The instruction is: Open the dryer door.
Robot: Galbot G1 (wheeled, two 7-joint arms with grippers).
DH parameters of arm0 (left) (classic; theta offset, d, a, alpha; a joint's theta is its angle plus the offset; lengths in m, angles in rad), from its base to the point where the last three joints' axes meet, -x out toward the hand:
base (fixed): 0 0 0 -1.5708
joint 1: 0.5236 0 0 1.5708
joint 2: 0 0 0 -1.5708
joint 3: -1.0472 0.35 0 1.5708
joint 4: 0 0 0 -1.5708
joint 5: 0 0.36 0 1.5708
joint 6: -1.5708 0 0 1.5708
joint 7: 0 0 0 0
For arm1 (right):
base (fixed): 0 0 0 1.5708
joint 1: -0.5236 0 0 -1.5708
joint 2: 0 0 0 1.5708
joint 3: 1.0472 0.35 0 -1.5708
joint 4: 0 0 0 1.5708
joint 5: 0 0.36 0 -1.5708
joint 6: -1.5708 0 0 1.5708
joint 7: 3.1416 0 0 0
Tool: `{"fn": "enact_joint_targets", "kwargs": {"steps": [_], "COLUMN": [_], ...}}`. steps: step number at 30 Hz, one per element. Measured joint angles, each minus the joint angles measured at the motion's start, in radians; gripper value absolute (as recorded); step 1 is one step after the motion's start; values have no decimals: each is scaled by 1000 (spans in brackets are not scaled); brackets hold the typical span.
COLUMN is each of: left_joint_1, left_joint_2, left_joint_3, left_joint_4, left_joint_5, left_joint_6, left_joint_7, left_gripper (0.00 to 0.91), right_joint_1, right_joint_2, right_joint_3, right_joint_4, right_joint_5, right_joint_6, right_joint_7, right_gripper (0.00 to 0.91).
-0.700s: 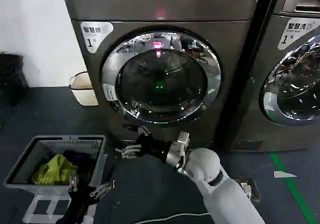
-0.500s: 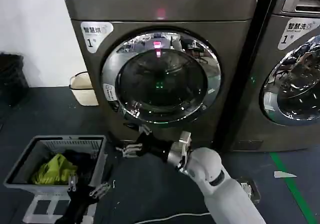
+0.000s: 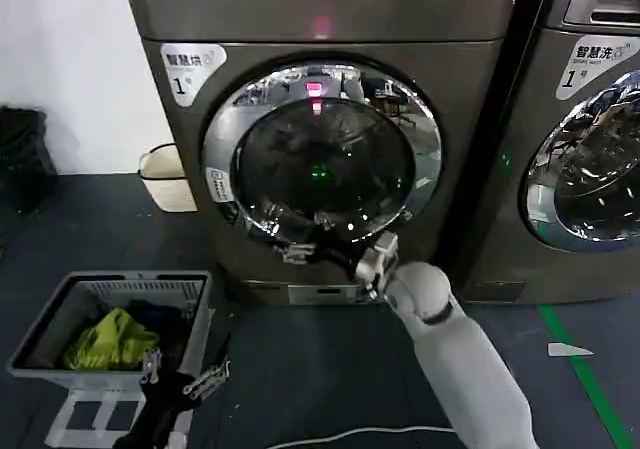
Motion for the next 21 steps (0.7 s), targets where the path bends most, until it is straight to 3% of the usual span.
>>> {"fn": "enact_joint_targets", "kwargs": {"steps": [14,21], "left_joint_1": [-1,13], "left_joint_2": [2,-7], "left_joint_3": [3,17], "left_joint_4": [8,4], "left_joint_5": [12,30], "left_joint_6": [1,-1], "left_joint_7": [-12,-9], "left_gripper": [907,907], "right_joint_1": [142,182], "right_joint_2": [87,112], "right_joint_3": [-81,-127], "right_joint_4": [-209,-255], "right_joint_5": [-51,-52], "right_joint_6": [6,9], "right_joint_7": [80,82], "right_gripper": [907,907]}}
